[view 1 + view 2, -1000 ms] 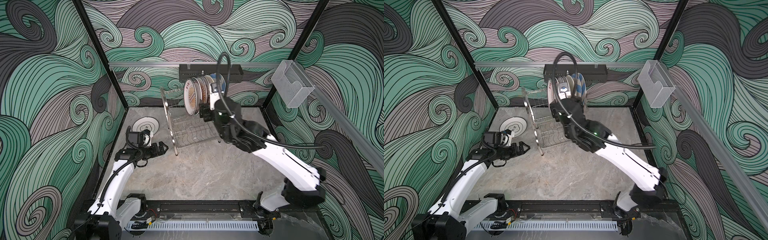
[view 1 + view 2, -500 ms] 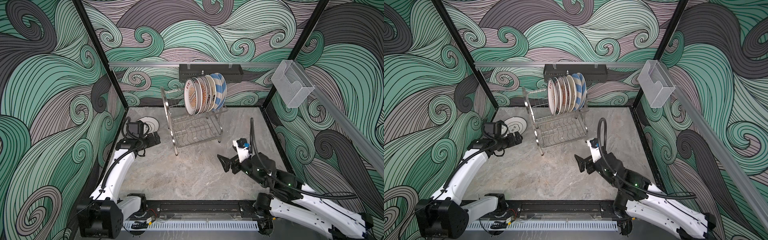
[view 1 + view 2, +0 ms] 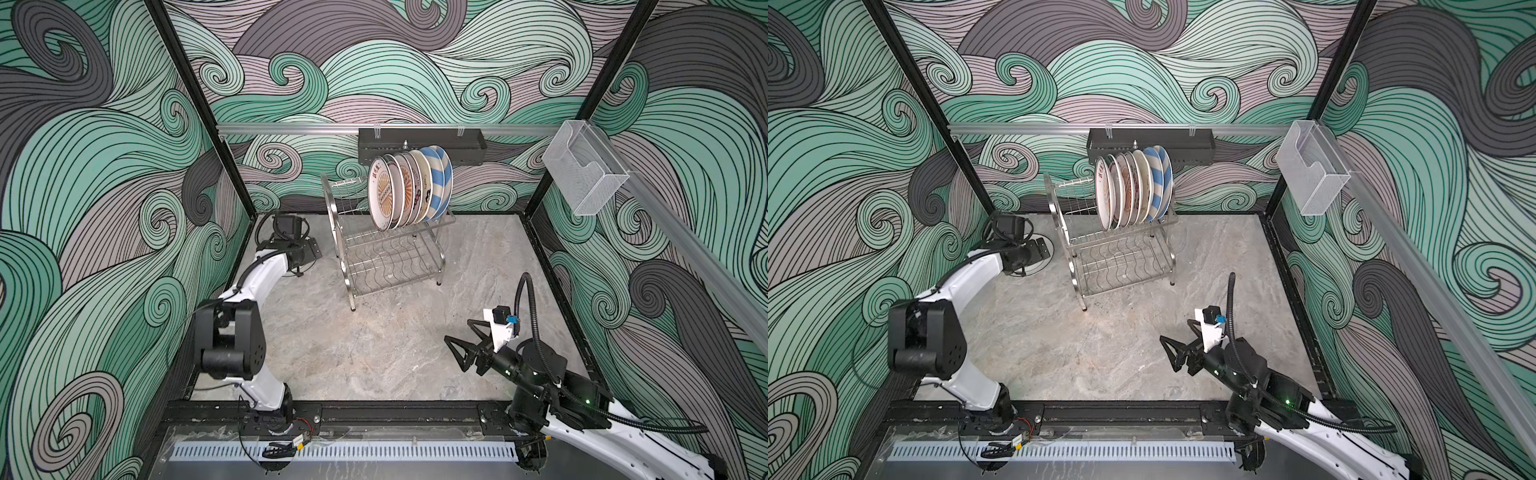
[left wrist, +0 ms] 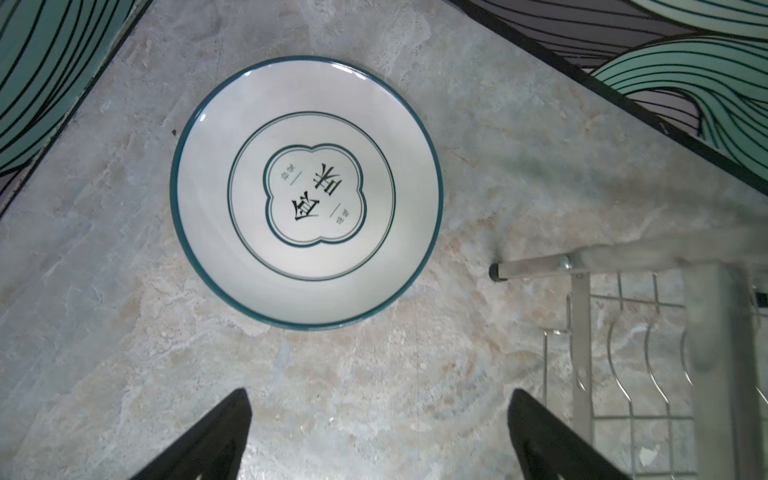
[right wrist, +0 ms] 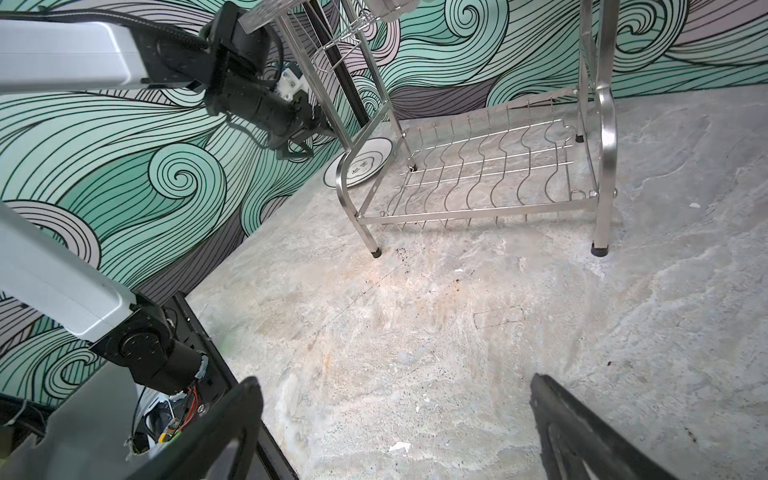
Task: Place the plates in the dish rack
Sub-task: 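Push the white plate with the left gripper while the right gripper approaches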
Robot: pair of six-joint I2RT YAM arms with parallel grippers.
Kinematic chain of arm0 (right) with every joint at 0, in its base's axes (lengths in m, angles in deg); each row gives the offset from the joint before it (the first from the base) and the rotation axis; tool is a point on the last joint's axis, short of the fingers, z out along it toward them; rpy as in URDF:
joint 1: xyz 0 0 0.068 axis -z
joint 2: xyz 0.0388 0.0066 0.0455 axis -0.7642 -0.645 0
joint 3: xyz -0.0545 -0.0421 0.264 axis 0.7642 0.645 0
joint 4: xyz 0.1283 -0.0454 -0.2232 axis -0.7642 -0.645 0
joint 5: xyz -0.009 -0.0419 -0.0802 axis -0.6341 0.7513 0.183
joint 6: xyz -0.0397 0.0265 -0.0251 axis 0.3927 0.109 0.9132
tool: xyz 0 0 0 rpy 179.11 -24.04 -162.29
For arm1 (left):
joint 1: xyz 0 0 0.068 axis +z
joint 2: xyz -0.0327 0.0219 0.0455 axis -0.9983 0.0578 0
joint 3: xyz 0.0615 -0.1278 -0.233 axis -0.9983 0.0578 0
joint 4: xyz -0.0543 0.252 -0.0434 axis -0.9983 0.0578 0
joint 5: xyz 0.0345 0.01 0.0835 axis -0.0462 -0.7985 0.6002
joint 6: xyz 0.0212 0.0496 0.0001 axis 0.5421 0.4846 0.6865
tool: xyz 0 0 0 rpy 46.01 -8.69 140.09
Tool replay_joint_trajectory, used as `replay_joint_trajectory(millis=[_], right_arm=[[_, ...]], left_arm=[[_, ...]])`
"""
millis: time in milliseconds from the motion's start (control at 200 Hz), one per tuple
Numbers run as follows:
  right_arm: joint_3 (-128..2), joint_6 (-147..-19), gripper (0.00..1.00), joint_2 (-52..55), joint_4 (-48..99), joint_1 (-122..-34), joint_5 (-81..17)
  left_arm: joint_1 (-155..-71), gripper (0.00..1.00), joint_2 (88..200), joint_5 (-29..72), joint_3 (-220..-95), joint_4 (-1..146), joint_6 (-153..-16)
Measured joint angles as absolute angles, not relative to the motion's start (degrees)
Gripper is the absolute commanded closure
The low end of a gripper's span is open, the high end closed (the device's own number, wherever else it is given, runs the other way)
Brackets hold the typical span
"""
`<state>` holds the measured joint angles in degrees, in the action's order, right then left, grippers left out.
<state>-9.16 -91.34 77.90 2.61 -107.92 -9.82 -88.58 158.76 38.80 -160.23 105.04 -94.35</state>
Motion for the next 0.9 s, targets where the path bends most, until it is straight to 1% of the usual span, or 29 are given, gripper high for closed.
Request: replay_joint_trajectory(millis=[315, 440, 670, 901], right_arm=[[-10.27, -90.66, 0.00, 78.51, -1.21, -107.83, -10.19], [-10.47, -90.66, 0.00, 79.76, -1.60, -107.83, -10.21], [-10.47, -90.69, 0.00, 80.22, -2.52, -107.83, -10.28], [-10.47, -90.69, 0.00, 80.85, -2.87, -107.83, -10.34]], left_arm=[[-88.55, 0.01, 171.18, 38.47, -168.54, 106.33, -93.82], [-88.20, 0.01, 174.91, 36.48, -171.18, 106.14, -93.60], [-87.11, 0.01, 178.85, 34.58, -172.95, 106.70, -92.73], [-84.66, 0.01, 179.35, 31.67, -172.84, 106.40, -92.58]])
